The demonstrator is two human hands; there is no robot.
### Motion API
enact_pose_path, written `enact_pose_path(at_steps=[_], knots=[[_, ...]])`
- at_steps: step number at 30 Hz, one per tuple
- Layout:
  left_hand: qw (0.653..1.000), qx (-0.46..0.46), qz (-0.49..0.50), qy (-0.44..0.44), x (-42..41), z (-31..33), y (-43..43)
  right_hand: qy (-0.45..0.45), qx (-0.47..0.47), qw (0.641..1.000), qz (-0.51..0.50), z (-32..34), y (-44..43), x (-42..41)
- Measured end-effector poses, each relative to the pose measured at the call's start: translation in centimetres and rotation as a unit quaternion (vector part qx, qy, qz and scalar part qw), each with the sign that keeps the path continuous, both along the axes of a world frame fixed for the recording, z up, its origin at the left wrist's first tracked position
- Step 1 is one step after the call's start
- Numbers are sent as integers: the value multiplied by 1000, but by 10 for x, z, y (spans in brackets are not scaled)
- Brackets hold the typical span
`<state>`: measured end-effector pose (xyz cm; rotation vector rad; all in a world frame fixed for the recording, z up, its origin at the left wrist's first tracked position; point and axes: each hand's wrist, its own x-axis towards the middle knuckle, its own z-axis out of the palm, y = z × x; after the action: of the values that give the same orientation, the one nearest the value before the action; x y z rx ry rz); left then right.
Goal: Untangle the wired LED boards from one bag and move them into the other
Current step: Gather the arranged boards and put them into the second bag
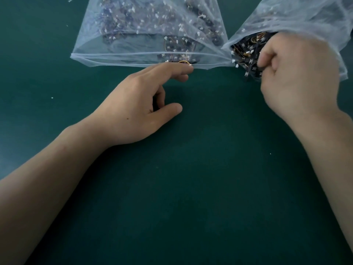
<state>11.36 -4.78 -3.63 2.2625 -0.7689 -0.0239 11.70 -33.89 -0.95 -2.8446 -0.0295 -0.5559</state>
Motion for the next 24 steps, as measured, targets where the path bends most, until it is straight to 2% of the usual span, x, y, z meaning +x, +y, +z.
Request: enact_pose_path(at_steps=[3, 13, 20, 24], knots=[[1000, 8, -1, -2, 0, 0, 0, 44, 19, 999, -19, -3, 3, -2], [1000, 26, -1, -13, -1, 0, -1, 29, 95, 995, 31, -14, 6, 2], [999, 36, 2, -19, -1, 1, -1, 19, 135, 990, -36, -15, -4, 13], [999, 44, 2, -23, -1, 1, 0, 30, 129, 991, -34, -19, -5, 12]])
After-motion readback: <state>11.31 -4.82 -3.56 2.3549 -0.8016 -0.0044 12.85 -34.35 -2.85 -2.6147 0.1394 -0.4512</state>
